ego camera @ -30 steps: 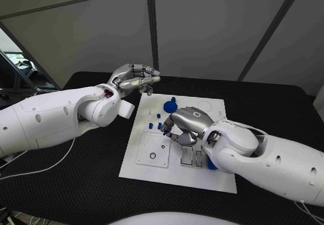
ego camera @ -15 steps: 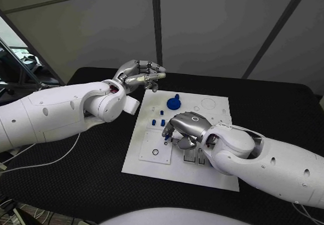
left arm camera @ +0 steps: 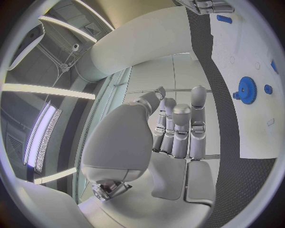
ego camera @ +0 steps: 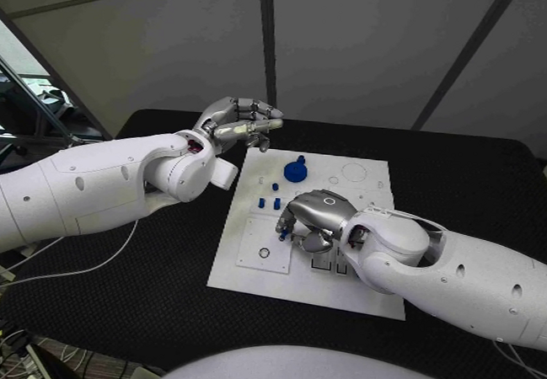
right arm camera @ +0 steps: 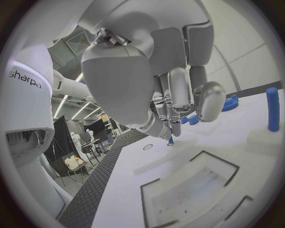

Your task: Assemble the parts on the task board

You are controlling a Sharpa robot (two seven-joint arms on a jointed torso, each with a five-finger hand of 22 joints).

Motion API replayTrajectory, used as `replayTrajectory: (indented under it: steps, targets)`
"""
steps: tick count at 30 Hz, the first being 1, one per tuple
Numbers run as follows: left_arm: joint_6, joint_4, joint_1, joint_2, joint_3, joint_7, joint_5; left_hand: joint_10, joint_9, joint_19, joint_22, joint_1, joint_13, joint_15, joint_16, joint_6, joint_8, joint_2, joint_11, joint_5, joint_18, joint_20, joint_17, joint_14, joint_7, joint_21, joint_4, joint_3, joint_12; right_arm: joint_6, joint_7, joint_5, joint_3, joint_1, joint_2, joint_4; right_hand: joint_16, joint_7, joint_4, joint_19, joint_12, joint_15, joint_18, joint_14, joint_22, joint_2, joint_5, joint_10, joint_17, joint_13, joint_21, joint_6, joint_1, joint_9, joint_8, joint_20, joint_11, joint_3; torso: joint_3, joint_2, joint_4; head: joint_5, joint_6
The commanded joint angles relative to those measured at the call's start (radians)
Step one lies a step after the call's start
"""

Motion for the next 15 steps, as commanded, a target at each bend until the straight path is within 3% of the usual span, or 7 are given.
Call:
replayTrajectory:
  steps: [1, 15]
  targets:
    - [0.009, 0.001, 0.002, 0.001, 0.001, 0.002, 0.006, -0.008, 0.001, 0.002, -0.001, -0.007, -0.001, -0.001, -0.005, -0.007, 0.006, 0.001, 0.000, 0.002, -0.011, 0.000, -0.001, -0.008, 0.001, -0.004, 0.001, 0.007, -0.003, 0.020, 0.007, -0.010, 0.000, 0.001, 0.002, -0.001, 0.006, 0.001, -0.001, 0.003, -0.005, -0.004, -0.011, 0.059, 0.000, 0.001, -0.004, 0.007, 0.001, -0.001, 0.003, 0.004, -0.013, 0.001, 0.006, -0.002, 0.003, 0.005, -0.0004, 0.000, 0.0002, 0.001, -0.002]
    - [0.009, 0.001, 0.002, 0.003, 0.001, 0.001, 0.006, -0.008, 0.001, 0.002, -0.001, -0.007, -0.001, -0.001, -0.005, -0.007, 0.006, 0.001, 0.000, 0.002, -0.011, 0.000, -0.001, -0.008, 0.001, -0.004, 0.001, 0.007, -0.003, 0.036, 0.003, -0.018, -0.001, 0.000, 0.010, -0.011, 0.005, 0.001, -0.001, 0.003, -0.005, -0.004, -0.011, 0.059, 0.001, 0.001, -0.004, 0.007, 0.000, -0.001, 0.004, 0.005, -0.015, 0.001, 0.006, -0.001, 0.003, 0.005, -0.0006, -0.001, -0.0003, 0.007, -0.006]
